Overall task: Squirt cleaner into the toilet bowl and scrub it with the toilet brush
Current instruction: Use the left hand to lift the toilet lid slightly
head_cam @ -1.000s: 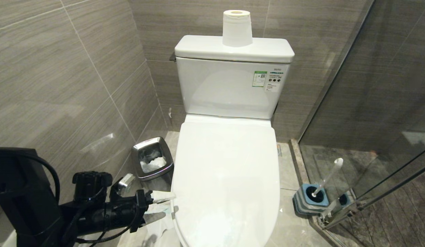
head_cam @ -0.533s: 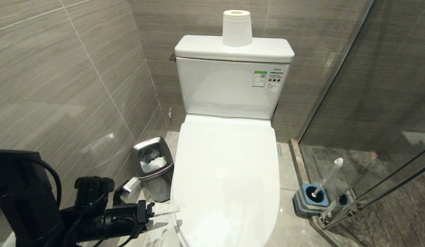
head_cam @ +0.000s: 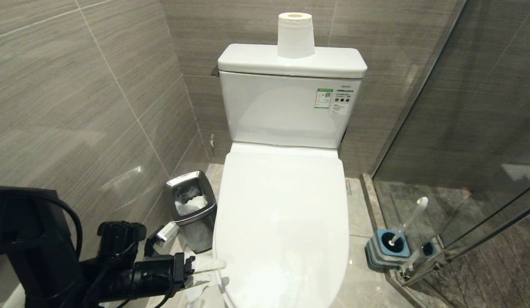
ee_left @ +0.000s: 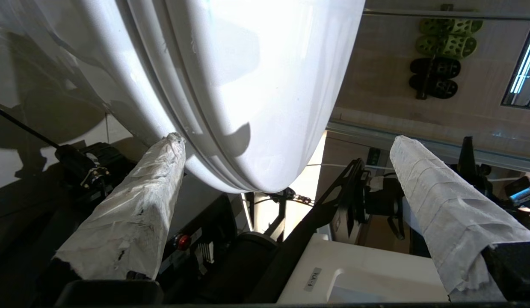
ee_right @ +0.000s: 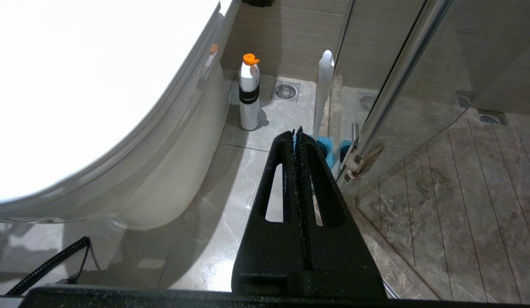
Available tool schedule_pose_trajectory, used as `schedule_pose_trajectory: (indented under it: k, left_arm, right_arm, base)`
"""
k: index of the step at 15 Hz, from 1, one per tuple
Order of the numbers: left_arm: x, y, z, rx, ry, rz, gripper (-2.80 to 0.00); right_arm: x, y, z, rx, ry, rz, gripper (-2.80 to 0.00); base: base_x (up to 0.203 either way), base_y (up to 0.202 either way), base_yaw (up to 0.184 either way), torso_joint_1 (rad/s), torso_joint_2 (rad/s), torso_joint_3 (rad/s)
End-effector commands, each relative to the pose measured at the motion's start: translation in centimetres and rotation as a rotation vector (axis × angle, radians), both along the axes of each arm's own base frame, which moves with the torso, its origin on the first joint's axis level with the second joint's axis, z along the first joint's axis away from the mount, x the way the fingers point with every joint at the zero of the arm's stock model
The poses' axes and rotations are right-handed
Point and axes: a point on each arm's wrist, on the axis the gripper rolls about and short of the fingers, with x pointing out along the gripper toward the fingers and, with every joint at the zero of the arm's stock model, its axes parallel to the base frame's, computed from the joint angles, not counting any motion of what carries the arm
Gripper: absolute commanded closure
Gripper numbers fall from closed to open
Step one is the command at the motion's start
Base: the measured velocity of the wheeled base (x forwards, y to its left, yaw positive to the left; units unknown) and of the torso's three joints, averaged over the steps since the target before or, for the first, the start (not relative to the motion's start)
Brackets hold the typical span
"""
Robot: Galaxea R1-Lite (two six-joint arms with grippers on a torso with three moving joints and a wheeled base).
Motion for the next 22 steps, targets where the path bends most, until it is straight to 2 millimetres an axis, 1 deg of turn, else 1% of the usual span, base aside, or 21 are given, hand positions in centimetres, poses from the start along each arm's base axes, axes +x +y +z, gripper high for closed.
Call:
schedule_pose_trajectory:
  k: [1, 4, 8, 10, 16, 18, 22]
  left_arm:
    - [0.1, 0.0, -0.4, 0.003, -0.002, -0.009, -2.8]
    - [0.5, -0.1, -0.6, 0.009, -0.012, -0.013, -2.8]
    - [0.5, -0.1, -0.6, 0.008, -0.01, -0.014, -2.8]
    - [0.4, -0.4, -0.6, 0.006, -0.008, -0.027, -2.8]
    - [1.2, -1.3, -0.9, 0.009, -0.012, -0.049, -2.8]
    - [1.6, -1.3, -0.9, 0.014, -0.029, -0.053, -2.8]
    - [1.4, -1.1, -1.4, 0.049, -0.047, -0.075, -2.8]
  right_arm:
    - [0.0, 0.0, -0.1, 0.0, 0.003, 0.0, 0.0]
    - [0.0, 0.0, 0.0, 0.0, 0.002, 0.0, 0.0]
    - [0.0, 0.0, 0.0, 0.0, 0.002, 0.0, 0.0]
    - [0.0, 0.0, 0.0, 0.0, 0.002, 0.0, 0.0]
    - [0.0, 0.0, 0.0, 0.0, 0.002, 0.0, 0.0]
    - [0.0, 0.0, 0.0, 0.0, 0.002, 0.0, 0.0]
    - [0.0, 0.0, 0.0, 0.0, 0.002, 0.0, 0.0]
  base:
    - [0.0, 0.0, 0.0, 0.0, 0.0, 0.0]
    - [0.0, 0.0, 0.0, 0.0, 0.0, 0.0]
    - [0.0, 0.0, 0.0, 0.0, 0.0, 0.0]
    - [0.0, 0.0, 0.0, 0.0, 0.0, 0.0]
    - [0.0, 0.0, 0.0, 0.0, 0.0, 0.0]
    - [0.0, 0.0, 0.0, 0.0, 0.0, 0.0]
    - [0.0, 0.0, 0.0, 0.0, 0.0, 0.0]
